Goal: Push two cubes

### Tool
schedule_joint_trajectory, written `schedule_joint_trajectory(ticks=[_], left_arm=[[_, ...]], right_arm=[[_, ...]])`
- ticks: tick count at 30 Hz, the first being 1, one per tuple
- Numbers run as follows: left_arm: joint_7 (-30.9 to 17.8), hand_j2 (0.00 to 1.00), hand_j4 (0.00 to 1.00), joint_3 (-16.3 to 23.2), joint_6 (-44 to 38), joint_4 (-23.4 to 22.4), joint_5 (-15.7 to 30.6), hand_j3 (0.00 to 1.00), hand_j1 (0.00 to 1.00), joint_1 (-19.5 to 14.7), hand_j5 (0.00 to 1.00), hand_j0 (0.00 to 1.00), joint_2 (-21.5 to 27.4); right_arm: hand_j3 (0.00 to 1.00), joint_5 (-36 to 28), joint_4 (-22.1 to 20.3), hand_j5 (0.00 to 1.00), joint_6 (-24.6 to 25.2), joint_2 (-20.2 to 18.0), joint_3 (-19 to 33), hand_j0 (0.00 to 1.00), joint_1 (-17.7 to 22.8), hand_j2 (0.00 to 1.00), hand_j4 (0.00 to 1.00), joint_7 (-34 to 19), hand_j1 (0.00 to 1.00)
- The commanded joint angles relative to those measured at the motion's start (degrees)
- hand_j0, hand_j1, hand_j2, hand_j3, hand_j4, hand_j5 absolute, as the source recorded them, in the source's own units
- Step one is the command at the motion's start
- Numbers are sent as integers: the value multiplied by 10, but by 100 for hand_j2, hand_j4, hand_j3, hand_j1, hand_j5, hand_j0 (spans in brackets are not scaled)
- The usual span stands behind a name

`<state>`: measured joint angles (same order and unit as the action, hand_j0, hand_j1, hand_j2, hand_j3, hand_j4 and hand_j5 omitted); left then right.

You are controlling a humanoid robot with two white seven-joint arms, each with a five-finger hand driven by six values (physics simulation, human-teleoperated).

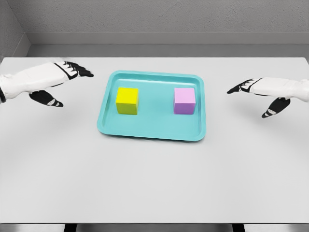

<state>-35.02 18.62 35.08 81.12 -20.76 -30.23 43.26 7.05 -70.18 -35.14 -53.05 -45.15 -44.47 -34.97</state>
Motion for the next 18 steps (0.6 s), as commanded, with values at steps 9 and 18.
schedule_joint_trajectory(ticks=[9, 18], left_arm=[[0, 71, 71, 4, -1, -60, -145, 71, 71, -18, 71, 71, -85], [0, 71, 71, 4, -1, -119, -146, 71, 71, -28, 71, 71, -118]], right_arm=[[100, 2, 14, 100, 1, -5, -19, 100, -20, 100, 100, 0, 100], [14, 5, 13, 14, 1, 53, -53, 14, -54, 14, 14, 0, 14]])
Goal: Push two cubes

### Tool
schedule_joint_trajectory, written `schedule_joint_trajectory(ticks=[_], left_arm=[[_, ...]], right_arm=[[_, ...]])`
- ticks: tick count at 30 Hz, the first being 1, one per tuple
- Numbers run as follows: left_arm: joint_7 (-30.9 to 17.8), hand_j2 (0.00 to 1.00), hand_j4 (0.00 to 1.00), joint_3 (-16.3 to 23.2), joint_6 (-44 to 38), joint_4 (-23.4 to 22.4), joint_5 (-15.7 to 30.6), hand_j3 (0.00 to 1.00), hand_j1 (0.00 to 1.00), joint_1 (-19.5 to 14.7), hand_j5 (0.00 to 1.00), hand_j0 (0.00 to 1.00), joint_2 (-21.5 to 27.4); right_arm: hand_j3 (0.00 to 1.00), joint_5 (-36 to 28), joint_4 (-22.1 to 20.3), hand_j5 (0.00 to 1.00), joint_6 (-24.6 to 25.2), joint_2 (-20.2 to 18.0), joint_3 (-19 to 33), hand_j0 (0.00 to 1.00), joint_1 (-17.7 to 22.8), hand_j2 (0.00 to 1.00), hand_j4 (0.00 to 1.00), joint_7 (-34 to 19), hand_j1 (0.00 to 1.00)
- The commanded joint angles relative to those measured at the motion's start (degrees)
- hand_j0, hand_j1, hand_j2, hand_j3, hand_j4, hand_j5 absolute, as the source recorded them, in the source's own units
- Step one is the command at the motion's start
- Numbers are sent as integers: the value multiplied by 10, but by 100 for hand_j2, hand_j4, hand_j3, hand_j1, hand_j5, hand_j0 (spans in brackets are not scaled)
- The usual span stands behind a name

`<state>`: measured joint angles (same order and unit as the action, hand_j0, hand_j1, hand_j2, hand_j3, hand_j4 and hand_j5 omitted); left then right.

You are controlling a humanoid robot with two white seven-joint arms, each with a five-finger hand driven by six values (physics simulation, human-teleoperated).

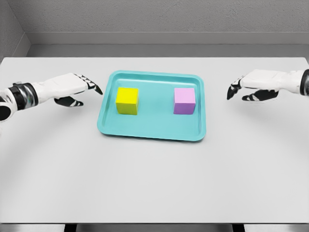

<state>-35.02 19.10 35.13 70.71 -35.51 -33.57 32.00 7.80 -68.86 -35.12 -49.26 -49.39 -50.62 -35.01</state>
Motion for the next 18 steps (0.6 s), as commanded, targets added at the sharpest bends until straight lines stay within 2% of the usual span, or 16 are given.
schedule_joint_trajectory(ticks=[1, 4, 6, 10, 14, 16, 18], left_arm=[[0, 71, 71, 0, -1, -28, 3, 71, 71, 0, 71, 71, -4], [0, 71, 71, 0, -1, -36, 3, 71, 71, -7, 71, 71, -4], [0, 70, 70, 0, -1, -63, 2, 70, 70, -19, 70, 70, -13], [0, 69, 69, 1, -1, -63, 3, 69, 69, -25, 69, 69, -26], [0, 69, 69, 4, -1, -60, 4, 69, 69, -27, 69, 69, -36], [0, 69, 69, 4, -1, -59, 4, 69, 69, -27, 69, 69, -37], [0, 68, 68, 5, -1, -60, 4, 68, 68, -27, 68, 68, -37]], right_arm=[[13, -2, 0, 13, 1, 16, -20, 13, -2, 13, 13, 0, 13], [11, -2, -2, 11, 1, 50, -33, 11, -26, 11, 11, 0, 11], [10, -2, -1, 10, 1, 60, -55, 10, -41, 10, 10, 0, 10], [10, 10, -1, 10, 1, 74, -98, 10, -63, 10, 10, 0, 10], [10, 22, -2, 10, 1, 74, -113, 10, -68, 10, 10, 0, 10], [10, 23, 0, 10, 1, 83, -135, 10, -77, 10, 10, 0, 10], [10, 36, 2, 10, 1, 90, -135, 10, -80, 10, 10, 0, 10]])
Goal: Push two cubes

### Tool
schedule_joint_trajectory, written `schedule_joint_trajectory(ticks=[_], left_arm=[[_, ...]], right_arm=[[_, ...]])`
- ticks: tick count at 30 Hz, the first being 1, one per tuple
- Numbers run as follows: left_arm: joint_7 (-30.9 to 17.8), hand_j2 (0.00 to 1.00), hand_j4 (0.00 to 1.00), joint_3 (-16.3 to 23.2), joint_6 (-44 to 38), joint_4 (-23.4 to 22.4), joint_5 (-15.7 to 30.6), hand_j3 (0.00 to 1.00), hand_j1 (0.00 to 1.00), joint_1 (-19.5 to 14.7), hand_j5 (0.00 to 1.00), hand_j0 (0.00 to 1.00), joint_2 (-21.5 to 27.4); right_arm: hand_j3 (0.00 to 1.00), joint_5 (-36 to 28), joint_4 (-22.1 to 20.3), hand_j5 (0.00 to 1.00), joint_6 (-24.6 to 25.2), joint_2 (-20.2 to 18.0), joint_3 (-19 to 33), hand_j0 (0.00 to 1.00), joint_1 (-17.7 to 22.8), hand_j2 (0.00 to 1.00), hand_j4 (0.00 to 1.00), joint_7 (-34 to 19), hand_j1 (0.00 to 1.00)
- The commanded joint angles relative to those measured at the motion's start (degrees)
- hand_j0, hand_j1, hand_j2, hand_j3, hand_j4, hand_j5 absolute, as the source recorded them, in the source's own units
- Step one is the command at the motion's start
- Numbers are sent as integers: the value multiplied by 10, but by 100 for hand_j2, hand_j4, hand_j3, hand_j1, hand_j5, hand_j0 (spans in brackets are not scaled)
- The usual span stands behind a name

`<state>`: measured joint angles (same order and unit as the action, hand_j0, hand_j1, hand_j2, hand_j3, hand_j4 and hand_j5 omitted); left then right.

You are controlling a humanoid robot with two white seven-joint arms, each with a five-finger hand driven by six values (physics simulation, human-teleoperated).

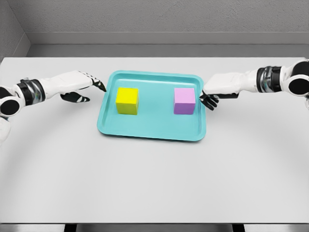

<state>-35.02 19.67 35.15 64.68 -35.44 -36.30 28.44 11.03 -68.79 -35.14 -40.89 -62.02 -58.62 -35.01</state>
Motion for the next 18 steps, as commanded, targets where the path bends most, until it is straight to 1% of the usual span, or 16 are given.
schedule_joint_trajectory(ticks=[1, 2, 4, 8, 12, 14, 18], left_arm=[[0, 68, 68, 5, -2, 0, 4, 68, 68, 0, 68, 68, -1], [0, 68, 68, 6, -2, 1, 4, 68, 68, 0, 68, 68, -2], [0, 68, 68, 6, -2, 3, 5, 68, 68, 0, 68, 68, -2], [0, 67, 67, 7, -2, 4, 6, 67, 67, 0, 67, 67, -2], [0, 67, 67, 14, -2, 4, 7, 67, 67, 0, 67, 67, -2], [0, 67, 67, 14, -2, 4, 7, 67, 67, 0, 67, 67, -1], [0, 67, 67, 14, -2, 4, 8, 67, 67, 0, 67, 67, -2]], right_arm=[[10, 11, 4, 10, 1, 11, -10, 10, 0, 10, 10, 0, 10], [10, 14, 7, 10, 1, 14, -11, 10, -1, 10, 10, 0, 10], [10, 15, 25, 10, 1, 21, -18, 10, -8, 10, 10, 0, 10], [10, 15, 30, 10, 1, 21, -19, 10, -12, 10, 10, 0, 10], [10, 15, 46, 10, 1, 21, -19, 10, -13, 10, 10, 0, 10], [10, 15, 60, 10, 1, 23, -20, 10, -16, 10, 10, 0, 10], [10, 27, 97, 10, 1, 44, -31, 10, -25, 10, 10, 0, 10]])
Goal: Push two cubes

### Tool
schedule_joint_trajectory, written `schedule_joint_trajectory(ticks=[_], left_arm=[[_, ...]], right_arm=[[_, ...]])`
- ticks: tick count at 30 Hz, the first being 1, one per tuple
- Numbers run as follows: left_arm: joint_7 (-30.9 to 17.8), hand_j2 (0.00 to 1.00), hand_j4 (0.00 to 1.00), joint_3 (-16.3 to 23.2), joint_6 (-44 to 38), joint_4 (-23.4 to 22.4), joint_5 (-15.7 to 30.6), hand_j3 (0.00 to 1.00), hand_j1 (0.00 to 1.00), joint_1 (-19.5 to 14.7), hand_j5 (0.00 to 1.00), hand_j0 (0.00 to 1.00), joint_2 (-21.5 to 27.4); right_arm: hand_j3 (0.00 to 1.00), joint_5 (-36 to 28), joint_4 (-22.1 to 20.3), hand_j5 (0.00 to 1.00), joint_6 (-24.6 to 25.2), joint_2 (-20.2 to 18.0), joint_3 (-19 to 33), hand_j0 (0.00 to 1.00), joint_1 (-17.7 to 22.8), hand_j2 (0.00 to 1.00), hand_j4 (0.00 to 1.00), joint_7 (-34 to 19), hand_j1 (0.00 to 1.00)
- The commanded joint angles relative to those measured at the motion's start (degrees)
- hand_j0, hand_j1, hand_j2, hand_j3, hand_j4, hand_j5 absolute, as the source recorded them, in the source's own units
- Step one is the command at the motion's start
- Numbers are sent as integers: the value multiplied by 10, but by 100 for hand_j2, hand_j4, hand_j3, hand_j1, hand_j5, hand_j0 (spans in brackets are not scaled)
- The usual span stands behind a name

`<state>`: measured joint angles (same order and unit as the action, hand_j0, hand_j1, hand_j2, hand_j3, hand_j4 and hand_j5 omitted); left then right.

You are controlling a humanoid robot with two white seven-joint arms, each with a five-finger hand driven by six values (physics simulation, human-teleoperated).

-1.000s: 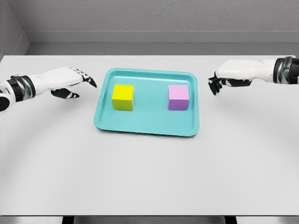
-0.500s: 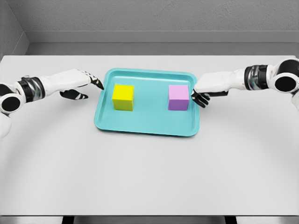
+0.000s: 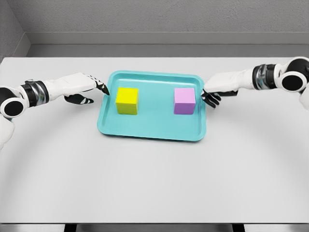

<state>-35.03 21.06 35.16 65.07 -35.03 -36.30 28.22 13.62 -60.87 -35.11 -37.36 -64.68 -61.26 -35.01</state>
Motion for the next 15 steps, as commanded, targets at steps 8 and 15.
schedule_joint_trajectory(ticks=[8, 15], left_arm=[[0, 65, 65, 1, -2, 36, 16, 65, 65, 1, 65, 65, 5], [0, 65, 65, 2, -2, 35, 15, 65, 65, 3, 65, 65, 2]], right_arm=[[10, 1, 40, 10, 1, 24, -25, 10, -7, 10, 10, 0, 10], [10, 2, 48, 10, 1, 33, -32, 10, -8, 10, 10, 0, 10]])
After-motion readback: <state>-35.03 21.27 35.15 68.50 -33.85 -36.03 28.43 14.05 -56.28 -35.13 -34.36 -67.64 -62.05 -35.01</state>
